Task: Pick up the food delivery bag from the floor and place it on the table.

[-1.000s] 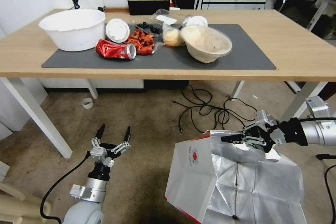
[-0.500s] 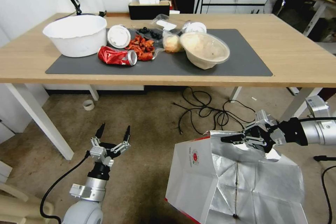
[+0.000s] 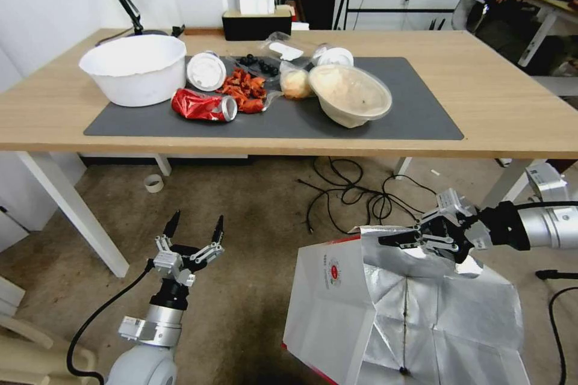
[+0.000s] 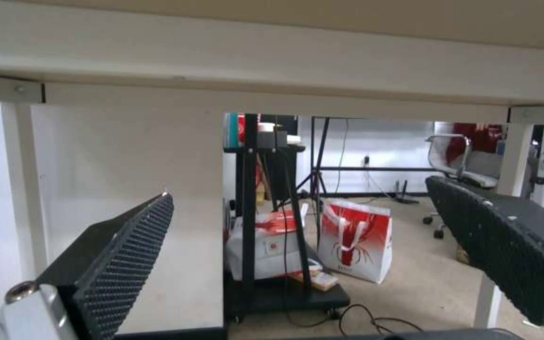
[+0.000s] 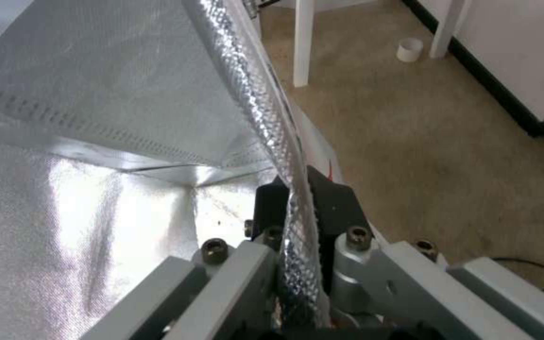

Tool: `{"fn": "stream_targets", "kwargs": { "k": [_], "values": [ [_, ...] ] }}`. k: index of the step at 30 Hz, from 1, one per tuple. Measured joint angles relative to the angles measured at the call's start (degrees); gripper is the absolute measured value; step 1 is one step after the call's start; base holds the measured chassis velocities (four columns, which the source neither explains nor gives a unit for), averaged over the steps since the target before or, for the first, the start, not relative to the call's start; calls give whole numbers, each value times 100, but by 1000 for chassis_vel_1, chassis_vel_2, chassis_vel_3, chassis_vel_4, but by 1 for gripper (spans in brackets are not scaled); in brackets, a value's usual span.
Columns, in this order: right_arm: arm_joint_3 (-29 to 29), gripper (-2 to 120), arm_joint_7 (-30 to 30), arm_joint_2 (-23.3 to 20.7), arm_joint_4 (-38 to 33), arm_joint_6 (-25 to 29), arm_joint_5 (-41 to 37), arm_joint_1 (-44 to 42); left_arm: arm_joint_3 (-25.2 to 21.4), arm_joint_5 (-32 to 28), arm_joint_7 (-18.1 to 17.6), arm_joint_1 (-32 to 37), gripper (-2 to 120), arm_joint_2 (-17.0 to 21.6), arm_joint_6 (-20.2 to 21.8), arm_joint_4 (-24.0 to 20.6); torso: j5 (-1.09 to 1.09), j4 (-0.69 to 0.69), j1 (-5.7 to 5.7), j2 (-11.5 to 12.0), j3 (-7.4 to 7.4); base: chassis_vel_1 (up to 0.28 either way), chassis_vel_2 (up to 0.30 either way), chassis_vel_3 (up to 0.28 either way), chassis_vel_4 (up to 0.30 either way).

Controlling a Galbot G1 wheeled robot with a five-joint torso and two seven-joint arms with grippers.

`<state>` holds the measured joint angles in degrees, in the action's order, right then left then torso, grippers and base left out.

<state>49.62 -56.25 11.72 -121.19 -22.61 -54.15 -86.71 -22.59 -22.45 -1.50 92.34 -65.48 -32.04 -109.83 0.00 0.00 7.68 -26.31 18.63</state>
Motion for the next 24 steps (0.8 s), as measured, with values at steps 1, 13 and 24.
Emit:
{"fn": "stream_targets", "kwargs": {
  "k": [1, 13, 24],
  "values": [
    [26, 0, 0, 0, -1, 2, 0, -18, -5, 6, 3, 13, 100, 0, 1, -8, 0, 0, 15, -42, 27, 0, 0, 0, 0],
    [98, 0, -23, 10, -16, 6, -3, -65, -80, 29, 3, 141, 100, 52, 37, -102, 0, 0, 121, -328, 207, 0, 0, 0, 0],
    [100, 0, -43, -14, -3, 6, -17, -58, -104, 29, -12, 183, 100, 37, 36, -99, 0, 1, 215, -575, 363, 0, 0, 0, 0]
  ]
}}
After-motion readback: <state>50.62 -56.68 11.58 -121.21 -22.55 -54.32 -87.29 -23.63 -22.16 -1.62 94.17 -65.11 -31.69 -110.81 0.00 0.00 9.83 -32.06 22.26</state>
